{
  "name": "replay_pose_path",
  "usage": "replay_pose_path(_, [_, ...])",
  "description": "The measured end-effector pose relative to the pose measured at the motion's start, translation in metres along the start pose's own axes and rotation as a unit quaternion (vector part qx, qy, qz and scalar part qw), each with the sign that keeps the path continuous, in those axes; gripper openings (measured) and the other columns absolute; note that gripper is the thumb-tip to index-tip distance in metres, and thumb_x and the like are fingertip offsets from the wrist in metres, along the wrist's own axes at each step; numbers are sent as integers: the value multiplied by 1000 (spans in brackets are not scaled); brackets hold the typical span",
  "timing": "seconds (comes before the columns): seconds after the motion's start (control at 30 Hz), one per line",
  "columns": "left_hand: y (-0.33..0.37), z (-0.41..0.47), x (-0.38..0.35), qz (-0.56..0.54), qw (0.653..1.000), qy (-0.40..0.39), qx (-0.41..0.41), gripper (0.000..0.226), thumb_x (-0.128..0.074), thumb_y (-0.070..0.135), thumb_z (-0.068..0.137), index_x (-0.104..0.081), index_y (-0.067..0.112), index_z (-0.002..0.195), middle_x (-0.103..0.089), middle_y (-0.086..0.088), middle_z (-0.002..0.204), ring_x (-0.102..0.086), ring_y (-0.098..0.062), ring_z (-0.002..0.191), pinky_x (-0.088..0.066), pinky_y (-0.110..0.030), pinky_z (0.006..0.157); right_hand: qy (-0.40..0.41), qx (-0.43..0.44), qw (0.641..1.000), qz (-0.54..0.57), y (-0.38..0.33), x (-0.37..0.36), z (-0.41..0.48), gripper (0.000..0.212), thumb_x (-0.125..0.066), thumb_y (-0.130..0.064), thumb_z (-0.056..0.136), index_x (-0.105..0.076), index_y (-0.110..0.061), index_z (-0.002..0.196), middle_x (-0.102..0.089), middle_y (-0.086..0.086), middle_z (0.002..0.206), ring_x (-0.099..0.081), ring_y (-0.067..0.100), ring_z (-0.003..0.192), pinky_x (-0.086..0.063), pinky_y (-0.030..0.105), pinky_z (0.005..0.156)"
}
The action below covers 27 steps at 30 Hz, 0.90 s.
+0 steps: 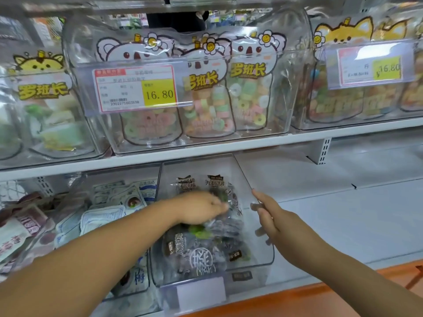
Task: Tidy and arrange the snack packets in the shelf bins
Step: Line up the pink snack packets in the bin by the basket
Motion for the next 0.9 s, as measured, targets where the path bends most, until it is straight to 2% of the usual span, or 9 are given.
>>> replay_pose_path(0.03, [1,9,16,-22,997,73,11,49,-32,60,96,-62,22,90,-63,-2,89,-60,-18,81,-50,-35,81,3,0,1000,0,1,0,0,48,-30,-35,102,-15,-46,147,-68,11,110,-67,19,75,-52,48,79])
replay_pose_path(0.1, [-2,26,42,32,981,188,25,48,-41,65,91,-57,27,116,-54,-1,128,-54,-19,113,-45,-40,96,5,4,1000,3,1,1,2,48,-31,-35,102,-17,-46,147,-67,12,110,-67,20,76,-52,50,79])
replay_pose_path(0.2, [-16,48,19,140,987,63,49,77,-30,83,80,-24,43,146,-8,11,160,-7,-20,147,-16,-50,116,3,10,1000,15,1,1,1,46,-30,-36,102,-18,-49,144,-66,10,111,-67,20,78,-53,50,78])
replay_pose_path(0.37, [-17,23,1,158,983,-88,37,64,-25,72,91,-32,41,146,4,8,161,2,-23,148,-2,-47,119,-6,10,1000,1,2,3,1,45,-28,-39,101,-17,-50,143,-67,6,113,-67,17,82,-55,47,78])
replay_pose_path(0.5, [-13,-27,37,68,995,76,-4,51,-34,56,97,-36,38,145,-17,9,159,-10,-11,147,-8,-32,120,-28,-9,997,-68,-12,14,1,45,-33,-34,102,-25,-38,146,-62,3,125,-63,19,103,-50,38,91])
replay_pose_path(0.57, [-22,-65,50,68,985,160,-6,46,-38,48,100,-37,37,145,-24,12,156,-15,-9,146,-11,-25,116,12,13,987,-160,-33,28,8,44,-39,-28,101,-36,-29,145,-46,0,144,-44,18,128,-36,29,103])
replay_pose_path(0.63, [-42,-98,45,79,980,183,17,49,-41,46,99,-34,36,146,-27,10,156,-21,-11,144,-15,-25,116,47,67,980,-182,-69,29,19,38,-44,-25,100,-49,-26,138,-42,-2,145,-37,18,132,-32,27,104])
replay_pose_path(0.8, [-67,-135,7,16,986,159,50,60,-35,57,96,-16,41,151,-3,21,158,-8,-3,146,-7,-23,117,-111,169,967,-153,-133,-61,66,34,-51,-35,95,-58,-28,128,-58,-2,132,-55,20,118,-41,27,94])
replay_pose_path(0.9, [-65,-143,8,71,979,188,43,66,-26,64,92,-11,40,152,2,22,158,-1,-1,145,1,-21,114,-217,125,958,-141,-127,-97,85,68,-61,-57,85,-34,-38,145,-40,-5,150,-44,18,131,-36,28,106])
Point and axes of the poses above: each hand's wrist, its own z-axis towards the middle knuckle, its own x-axis out of the back of the hand, y = z × x, the point moved 8 cm from there along z, towards the middle knuckle
